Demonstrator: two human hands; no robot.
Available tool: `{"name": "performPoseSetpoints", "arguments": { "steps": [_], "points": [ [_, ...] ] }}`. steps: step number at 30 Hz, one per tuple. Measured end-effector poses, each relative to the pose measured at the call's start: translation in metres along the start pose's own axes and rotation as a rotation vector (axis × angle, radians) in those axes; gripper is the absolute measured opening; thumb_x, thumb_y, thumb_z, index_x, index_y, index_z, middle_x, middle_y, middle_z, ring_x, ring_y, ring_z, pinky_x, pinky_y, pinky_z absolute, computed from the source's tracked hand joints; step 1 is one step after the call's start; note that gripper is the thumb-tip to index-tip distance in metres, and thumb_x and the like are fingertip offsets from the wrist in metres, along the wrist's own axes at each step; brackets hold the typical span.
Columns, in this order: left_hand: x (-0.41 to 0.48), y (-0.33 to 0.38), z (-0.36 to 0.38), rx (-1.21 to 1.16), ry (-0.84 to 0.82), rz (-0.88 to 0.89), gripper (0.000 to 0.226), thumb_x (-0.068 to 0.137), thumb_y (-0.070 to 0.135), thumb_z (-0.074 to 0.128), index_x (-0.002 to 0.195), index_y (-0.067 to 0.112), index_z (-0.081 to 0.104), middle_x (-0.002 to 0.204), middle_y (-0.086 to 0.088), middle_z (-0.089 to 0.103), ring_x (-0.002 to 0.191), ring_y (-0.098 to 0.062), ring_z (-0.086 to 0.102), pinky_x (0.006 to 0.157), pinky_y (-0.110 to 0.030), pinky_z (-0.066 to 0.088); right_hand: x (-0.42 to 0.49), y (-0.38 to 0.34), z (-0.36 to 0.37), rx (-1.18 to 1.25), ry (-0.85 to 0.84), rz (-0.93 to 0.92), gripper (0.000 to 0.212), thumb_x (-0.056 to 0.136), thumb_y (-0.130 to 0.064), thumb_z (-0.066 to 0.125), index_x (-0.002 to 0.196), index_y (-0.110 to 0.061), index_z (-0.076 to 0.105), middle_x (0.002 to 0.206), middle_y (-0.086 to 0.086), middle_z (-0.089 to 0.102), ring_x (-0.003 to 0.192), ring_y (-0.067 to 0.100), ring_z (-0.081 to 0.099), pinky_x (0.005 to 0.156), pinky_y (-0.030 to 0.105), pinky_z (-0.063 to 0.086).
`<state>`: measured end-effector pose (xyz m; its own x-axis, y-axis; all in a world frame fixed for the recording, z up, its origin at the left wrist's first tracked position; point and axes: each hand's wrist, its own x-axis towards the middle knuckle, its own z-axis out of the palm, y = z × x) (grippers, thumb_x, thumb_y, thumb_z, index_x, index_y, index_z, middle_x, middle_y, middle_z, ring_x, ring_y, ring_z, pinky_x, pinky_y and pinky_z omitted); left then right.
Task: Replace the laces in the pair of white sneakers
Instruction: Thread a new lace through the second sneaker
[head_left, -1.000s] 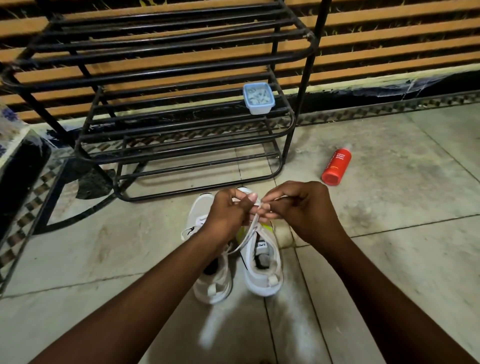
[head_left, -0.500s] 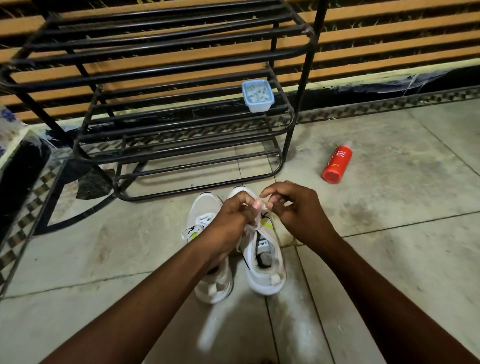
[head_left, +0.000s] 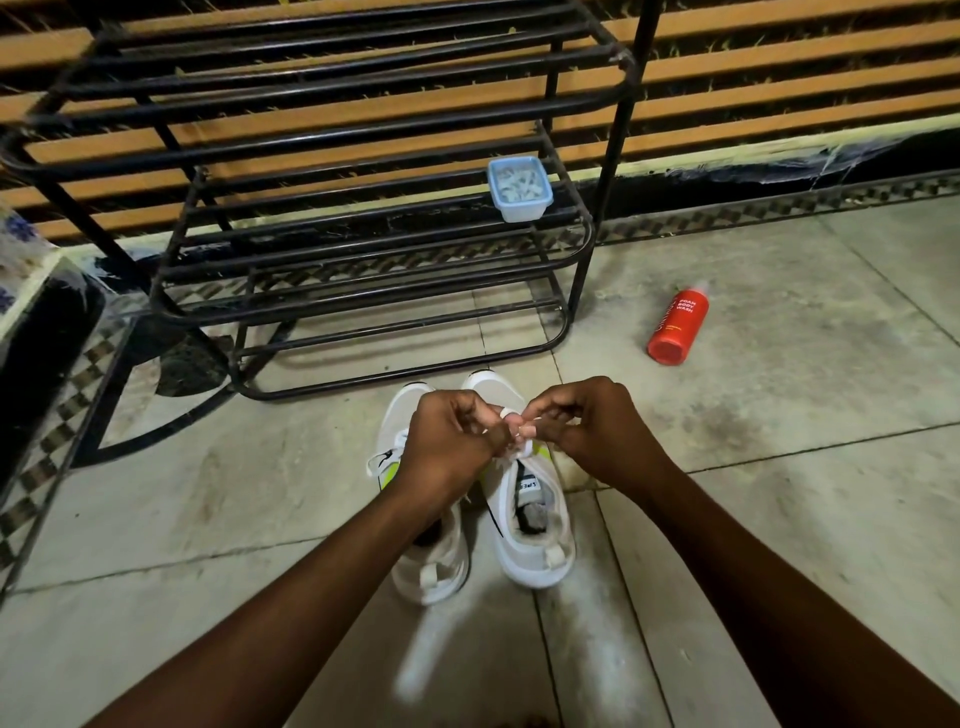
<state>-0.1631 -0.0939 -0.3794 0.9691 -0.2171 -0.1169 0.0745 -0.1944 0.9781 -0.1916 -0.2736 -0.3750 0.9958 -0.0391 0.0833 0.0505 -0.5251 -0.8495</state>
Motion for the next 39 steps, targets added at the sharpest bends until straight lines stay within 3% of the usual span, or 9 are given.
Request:
{"name": "performPoseSetpoints", "arguments": {
  "steps": [4, 8, 11, 13, 16, 22, 27, 33, 39],
  "points": [
    [-0.002, -0.002, -0.001, 0.022, -0.011, 0.032, 0.011, 0.088, -0.005, 0.072, 0.089, 0.005, 0.067, 0.082, -0.006, 0.075, 0.075, -0.026, 0.076, 0.074, -0.041, 0.063, 0.001, -0.001, 0.003, -0.121, 0.023, -0.075, 0.01, 0.075, -0.019, 0.087, 0.082, -0.018, 0.08, 0.07, -0.004, 0.072, 0.065, 0.01, 0.066, 0.068, 0.023, 0.052],
    [-0.004, -0.001, -0.006, 0.13, -0.005, 0.147, 0.028, 0.095, -0.013, 0.049, 0.1, 0.01, 0.064, 0.088, 0.002, 0.075, 0.087, -0.012, 0.074, 0.074, -0.032, 0.061, -0.001, 0.0, 0.007, -0.25, 0.064, -0.123, 0.012, 0.073, -0.009, 0.079, 0.084, -0.015, 0.079, 0.07, 0.003, 0.068, 0.065, 0.019, 0.065, 0.072, 0.033, 0.052],
    [-0.004, -0.002, -0.005, 0.186, 0.01, 0.138, 0.029, 0.09, -0.012, 0.062, 0.103, 0.013, 0.066, 0.099, 0.002, 0.073, 0.099, -0.007, 0.07, 0.081, -0.04, 0.062, -0.004, 0.002, 0.009, -0.254, 0.118, -0.143, 0.016, 0.073, -0.007, 0.079, 0.087, -0.014, 0.079, 0.072, 0.002, 0.067, 0.065, 0.018, 0.064, 0.066, 0.028, 0.049],
    [-0.004, 0.0, -0.004, 0.158, -0.042, 0.063, 0.034, 0.086, -0.008, 0.073, 0.108, 0.017, 0.067, 0.104, -0.004, 0.072, 0.092, -0.011, 0.073, 0.073, -0.037, 0.063, -0.007, 0.002, 0.011, -0.24, 0.155, -0.16, 0.014, 0.076, -0.009, 0.08, 0.087, -0.016, 0.079, 0.073, -0.001, 0.065, 0.064, 0.012, 0.062, 0.063, 0.015, 0.042],
    [-0.003, 0.004, -0.003, 0.111, -0.078, -0.009, 0.031, 0.086, -0.012, 0.072, 0.101, 0.015, 0.07, 0.097, -0.017, 0.071, 0.065, -0.02, 0.075, 0.052, -0.026, 0.056, -0.013, 0.0, 0.014, -0.201, 0.188, -0.178, 0.012, 0.078, -0.01, 0.079, 0.087, -0.018, 0.079, 0.073, -0.006, 0.063, 0.059, 0.001, 0.055, 0.061, 0.006, 0.032],
    [-0.008, 0.003, -0.002, 0.287, 0.039, 0.152, 0.026, 0.086, -0.005, 0.072, 0.074, 0.018, 0.075, 0.07, 0.004, 0.071, 0.067, -0.014, 0.07, 0.061, -0.031, 0.056, -0.019, 0.0, 0.014, -0.13, 0.219, -0.2, 0.011, 0.081, -0.008, 0.08, 0.09, -0.012, 0.079, 0.08, -0.001, 0.07, 0.066, 0.006, 0.063, 0.065, 0.015, 0.043],
    [-0.019, 0.0, -0.019, 0.789, 0.171, 0.267, 0.013, 0.084, 0.016, 0.07, 0.085, 0.028, 0.075, 0.081, 0.009, 0.072, 0.082, -0.017, 0.066, 0.07, -0.035, 0.052, -0.029, 0.014, 0.003, -0.113, 0.259, -0.204, 0.013, 0.082, -0.003, 0.078, 0.093, -0.009, 0.077, 0.079, 0.0, 0.069, 0.071, 0.013, 0.066, 0.062, 0.029, 0.053],
    [-0.027, -0.008, -0.04, 1.223, 0.121, 0.333, 0.009, 0.089, 0.027, 0.068, 0.091, 0.03, 0.077, 0.082, 0.003, 0.07, 0.091, -0.025, 0.063, 0.075, -0.038, 0.039, -0.04, 0.029, -0.01, -0.175, 0.272, -0.133, 0.013, 0.078, 0.002, 0.078, 0.082, -0.01, 0.077, 0.075, 0.003, 0.069, 0.066, 0.016, 0.066, 0.061, 0.04, 0.055],
    [-0.036, -0.001, -0.05, 1.539, -0.035, 0.442, 0.032, 0.037, 0.006, 0.084, 0.063, 0.015, 0.068, 0.061, -0.004, 0.061, 0.067, -0.032, 0.062, 0.06, -0.032, 0.041, -0.042, 0.034, -0.019, -0.333, 0.203, -0.126, 0.014, 0.073, 0.001, 0.078, 0.078, -0.012, 0.078, 0.072, 0.005, 0.068, 0.061, 0.02, 0.065, 0.063, 0.043, 0.055]
  ]
}}
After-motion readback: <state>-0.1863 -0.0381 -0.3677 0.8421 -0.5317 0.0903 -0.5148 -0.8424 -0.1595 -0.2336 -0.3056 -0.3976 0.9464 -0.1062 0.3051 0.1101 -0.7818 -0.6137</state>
